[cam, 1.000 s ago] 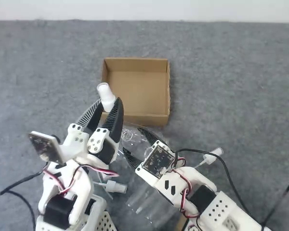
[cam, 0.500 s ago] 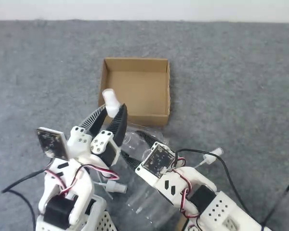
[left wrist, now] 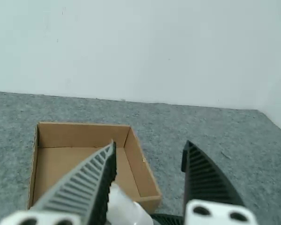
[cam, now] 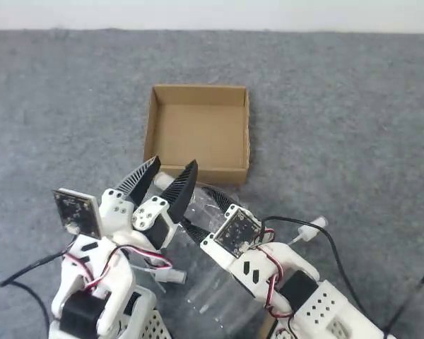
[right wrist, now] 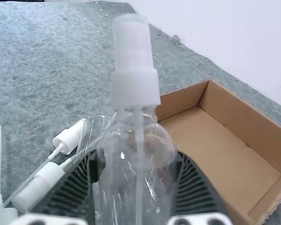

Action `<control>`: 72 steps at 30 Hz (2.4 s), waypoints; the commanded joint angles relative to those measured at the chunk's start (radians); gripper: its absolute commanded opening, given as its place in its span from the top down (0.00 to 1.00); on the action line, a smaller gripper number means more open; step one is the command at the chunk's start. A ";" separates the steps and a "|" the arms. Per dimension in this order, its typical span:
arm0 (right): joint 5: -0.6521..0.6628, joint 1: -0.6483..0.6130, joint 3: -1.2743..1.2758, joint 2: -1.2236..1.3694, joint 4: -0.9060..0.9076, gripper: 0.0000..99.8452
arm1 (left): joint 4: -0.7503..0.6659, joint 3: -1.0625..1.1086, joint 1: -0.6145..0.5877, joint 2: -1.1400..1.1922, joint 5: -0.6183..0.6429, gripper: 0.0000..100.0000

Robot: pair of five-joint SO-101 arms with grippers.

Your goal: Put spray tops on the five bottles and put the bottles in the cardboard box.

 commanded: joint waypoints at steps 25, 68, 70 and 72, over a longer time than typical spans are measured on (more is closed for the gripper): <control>-0.009 0.024 -0.046 -0.019 -0.028 0.99 | -0.032 -0.142 -0.311 -0.014 -0.112 0.89; -0.008 -0.073 -0.167 -0.019 -0.018 0.99 | -0.018 0.028 -0.267 -0.015 -0.132 0.89; -0.008 -0.073 -0.170 -0.019 -0.018 0.99 | -0.018 0.028 -0.292 -0.015 -0.101 0.89; -0.008 -0.073 -0.172 -0.019 -0.018 0.99 | -0.018 0.028 -0.298 -0.015 -0.098 0.89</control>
